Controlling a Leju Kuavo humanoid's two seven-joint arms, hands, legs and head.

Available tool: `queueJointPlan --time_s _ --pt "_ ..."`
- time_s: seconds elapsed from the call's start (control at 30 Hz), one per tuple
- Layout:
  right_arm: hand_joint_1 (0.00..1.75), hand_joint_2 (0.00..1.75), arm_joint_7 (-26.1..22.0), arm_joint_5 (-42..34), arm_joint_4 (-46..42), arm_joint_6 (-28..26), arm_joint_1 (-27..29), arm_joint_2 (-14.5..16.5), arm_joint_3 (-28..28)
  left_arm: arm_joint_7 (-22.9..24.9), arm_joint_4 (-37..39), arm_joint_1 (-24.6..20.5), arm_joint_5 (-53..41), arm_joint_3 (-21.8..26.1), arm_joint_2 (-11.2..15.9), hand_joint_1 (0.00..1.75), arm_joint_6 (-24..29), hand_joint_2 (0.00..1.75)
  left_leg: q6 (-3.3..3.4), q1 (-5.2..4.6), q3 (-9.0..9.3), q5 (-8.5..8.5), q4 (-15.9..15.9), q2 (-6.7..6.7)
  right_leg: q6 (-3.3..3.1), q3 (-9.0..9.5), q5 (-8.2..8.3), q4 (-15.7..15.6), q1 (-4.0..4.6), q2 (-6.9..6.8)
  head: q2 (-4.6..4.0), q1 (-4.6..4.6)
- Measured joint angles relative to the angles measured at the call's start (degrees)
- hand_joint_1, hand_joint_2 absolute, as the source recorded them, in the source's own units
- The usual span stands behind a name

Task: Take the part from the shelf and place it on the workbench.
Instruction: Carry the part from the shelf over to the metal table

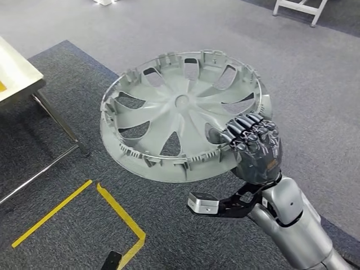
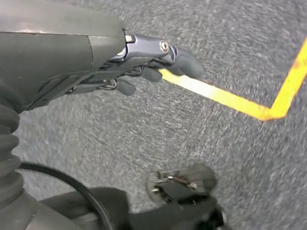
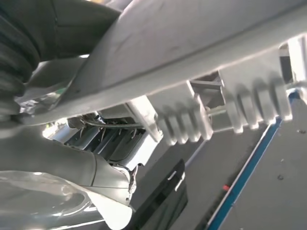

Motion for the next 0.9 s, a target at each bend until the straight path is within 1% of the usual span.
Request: queueJointPlan --time_s 0.03,0.07,0.1,0.13,0.17,0.2,0.23,0.27,0.3,0.33,0.37,0.4,0.43,0.47,0.5,0.53,0.57,0.6,0.63,0.67,0.7,0.73,0.77,0.8,0.83,0.87,0.9 --pt "1.75 1.75 0.01 0.02 0.02 0.0 -0.02 0.01 0.05 0.01 0.0 -0.09 0.0 0.0 0.02 0.0 0.02 1.75 -0.21 0.13 -1.79 -1.56 3.69 1.26 -0.2 0.14 -0.15 0.0 0.11 -0.81 0.0 -0.21" --pt "1.75 1.75 0.01 0.06 0.05 0.0 -0.03 0.01 0.1 0.02 0.0 -0.11 0.0 0.0 0.02 0.0 0.03 1.75 -0.34 0.24 -3.35 -2.61 6.84 1.89 -0.31 0.28 -0.3 0.0 0.19 -1.61 0.0 -0.19" --pt "1.75 1.75 -0.01 0.12 0.1 0.0 -0.04 0.01 0.2 0.04 0.0 -0.07 0.0 0.0 0.03 0.0 0.03 1.75 -0.37 0.31 -4.2 -2.73 8.51 2.17 -0.36 0.43 -0.47 0.0 0.24 -2.41 0.0 -0.23" --pt "1.75 1.75 -0.03 0.18 0.15 -0.01 -0.03 0.02 0.32 0.05 0.0 -0.02 0.0 0.0 0.03 0.0 0.03 1.75 -0.31 0.33 -4.04 -1.8 8.08 2.3 -0.34 0.61 -0.63 0.0 0.28 -3.16 0.0 -0.24" --pt "1.75 1.75 -0.05 0.22 0.18 -0.02 -0.03 0.02 0.45 0.07 0.0 0.02 0.0 0.0 0.04 0.0 0.03 1.75 -0.13 0.29 -2.88 -0.04 5.59 2.58 -0.29 0.85 -0.8 0.0 0.32 -3.88 0.0 -0.23" --pt "1.75 1.75 -0.05 0.26 0.19 -0.03 -0.05 0.02 0.57 0.08 0.0 0.03 0.0 0.0 0.06 0.0 0.03 1.75 0.2 0.13 -1.02 1.94 1.74 3.51 -0.19 1.13 -1.0 -0.01 0.39 -4.59 0.0 -0.23" --pt "1.75 1.75 -0.05 0.28 0.17 -0.05 -0.07 0.02 0.66 0.08 0.0 -0.02 0.01 0.0 0.08 0.0 0.03 1.75 0.58 -0.29 0.75 3.2 -1.87 4.87 0.0 1.39 -1.22 -0.02 0.56 -5.26 0.0 -0.23" --pt "1.75 1.75 -0.03 0.31 0.16 -0.05 -0.11 0.01 0.73 0.08 0.0 -0.11 0.01 -0.01 0.09 0.0 0.03 1.75 1.0 -0.64 2.04 3.9 -4.55 6.03 0.23 1.6 -1.42 -0.05 0.73 -5.88 0.0 -0.22" --pt "1.75 1.75 -0.02 0.32 0.15 -0.01 -0.15 0.01 0.79 0.08 0.0 -0.15 0.02 -0.01 0.09 0.0 0.03 1.75 1.37 -0.98 2.68 3.98 -6.03 6.81 0.49 1.78 -1.6 -0.14 0.89 -6.52 0.0 -0.21" --pt "1.75 1.75 -0.03 0.25 0.15 0.2 -0.2 0.01 0.86 0.08 0.0 -0.15 0.03 -0.02 0.1 0.0 0.03 1.75 1.65 -1.22 2.73 3.7 -6.31 6.74 0.76 1.98 -1.72 -0.31 1.04 -7.17 0.0 -0.22" --pt "1.75 1.75 -0.03 0.02 0.15 0.66 -0.32 0.0 0.96 0.08 0.0 -0.1 0.07 -0.02 0.13 0.0 0.03 1.75 1.93 -1.15 2.77 3.74 -6.53 6.02 1.06 2.33 -1.85 -0.54 1.08 -7.85 0.0 -0.22" --pt "1.75 1.75 -0.08 -0.4 0.16 1.37 -0.52 -0.02 1.06 0.07 0.0 0.03 0.11 -0.02 0.13 0.0 0.03 1.75 2.21 -1.03 3.0 3.83 -6.88 5.28 1.39 2.56 -2.15 -0.58 1.05 -7.8 0.0 -0.17" --pt "1.75 1.75 -0.21 -1.12 0.17 2.4 -0.82 -0.09 1.16 0.05 0.0 0.09 0.19 -0.01 0.15 0.0 0.02 1.75 2.51 -0.82 3.28 3.94 -7.21 4.56 1.64 2.42 -2.8 0.09 0.97 -6.79 -0.02 -0.09" --pt "1.75 1.75 -0.45 -2.27 0.22 3.81 -1.23 -0.34 1.28 0.03 0.0 0.07 0.31 -0.01 0.15 0.0 0.0 1.75 2.82 -0.59 3.55 4.07 -7.52 3.86 1.84 1.66 -3.88 1.84 0.89 -5.18 -0.02 0.07" --pt "1.75 1.75 -0.84 -3.98 0.31 5.51 -1.73 -0.73 1.44 -0.02 0.0 0.02 0.42 -0.01 0.14 0.0 -0.05 1.75 3.08 -0.42 3.71 4.13 -7.66 3.17 1.92 0.08 -5.38 4.86 0.79 -3.21 -0.03 0.27" --pt "1.75 1.75 -1.39 -6.12 0.43 7.6 -2.31 -1.31 1.65 -0.07 0.0 -0.08 0.54 -0.01 0.15 0.0 -0.11 1.75 3.27 -0.38 3.71 4.1 -7.65 2.44 1.95 -1.94 -6.96 8.66 0.76 -1.76 -0.03 0.39" --pt "1.75 1.75 -2.03 -8.63 0.62 10.04 -2.94 -2.03 1.9 -0.13 0.0 -0.12 0.66 -0.02 0.15 0.0 -0.17 1.75 3.4 -0.41 3.72 4.07 -7.63 1.65 2.01 -4.01 -8.08 12.22 0.76 -1.07 -0.02 0.5" --pt "1.75 1.75 -2.71 -11.22 0.86 12.57 -3.6 -2.8 2.21 -0.19 0.0 -0.09 0.78 -0.01 0.15 0.0 -0.21 1.75 3.45 -0.44 3.75 4.03 -7.6 0.78 2.05 -5.57 -8.27 14.46 0.76 -0.78 -0.02 0.5" --pt "1.75 1.75 -3.41 -13.68 1.13 15.22 -4.28 -3.64 2.56 -0.28 0.0 -0.03 0.9 -0.01 0.17 0.0 -0.22 1.75 3.46 -0.45 3.8 4.0 -7.55 -0.16 2.05 -6.18 -7.23 14.57 0.75 -0.63 -0.02 0.5" --pt "1.75 1.75 -4.02 -16.0 1.41 17.76 -4.98 -4.52 2.96 -0.38 0.0 0.03 1.02 -0.01 0.19 0.0 -0.22 1.75 3.42 -0.43 3.85 3.97 -7.47 -1.14 2.0 -5.71 -5.09 12.39 0.72 -0.39 -0.02 0.51" --pt "1.75 1.75 -4.53 -18.09 1.68 20.0 -5.72 -5.46 3.39 -0.49 0.0 0.06 1.11 0.0 0.21 0.0 -0.21 1.75 3.31 -0.38 3.88 3.89 -7.34 -2.11 1.92 -4.44 -2.46 8.59 0.63 0.25 -0.02 0.51" --pt "1.75 1.75 -4.94 -19.85 1.94 21.82 -6.46 -6.36 3.79 -0.6 0.0 0.08 1.17 0.0 0.22 0.0 -0.21 1.75 3.12 -0.38 3.78 3.79 -7.17 -2.96 1.84 -2.96 -0.61 4.92 0.48 1.55 -0.02 0.53" --pt "1.75 1.75 -5.27 -21.15 2.16 23.06 -7.19 -7.16 4.11 -0.67 0.0 0.09 1.21 0.0 0.26 0.0 -0.21 1.75 2.88 -0.33 3.55 3.72 -6.9 -3.73 1.74 -1.63 0.48 1.92 0.33 2.75 -0.02 0.5" --pt "1.75 1.75 -5.53 -22.02 2.36 23.86 -7.84 -7.8 4.43 -0.72 0.0 0.12 1.26 0.01 0.3 0.0 -0.21 1.75 2.58 -0.22 3.24 3.73 -6.74 -4.38 1.67 -0.84 0.74 0.32 0.27 3.65 -0.02 0.48" --pt "1.75 1.75 -5.74 -22.52 2.52 24.31 -8.42 -8.24 4.72 -0.74 0.0 0.24 1.3 0.01 0.35 0.0 -0.21 1.75 2.25 -0.09 2.94 3.82 -6.71 -5.0 1.53 -0.48 0.39 -0.04 0.31 3.98 -0.02 0.47" --pt "1.75 1.75 -5.95 -22.83 2.61 24.59 -8.93 -8.57 4.97 -0.76 0.0 0.39 1.33 0.02 0.4 0.0 -0.22 1.75 1.92 0.05 2.74 3.93 -6.71 -5.64 1.34 -0.27 0.38 -0.3 0.35 3.48 -0.02 0.44" --pt "1.75 1.75 -6.09 -23.09 2.69 24.84 -9.4 -8.83 5.21 -0.77 -0.01 0.59 1.37 0.02 0.51 0.0 -0.22 1.75 1.59 0.08 2.65 3.89 -6.7 -5.73 1.12 -0.1 0.41 -0.39 0.34 2.83 -0.02 0.47"
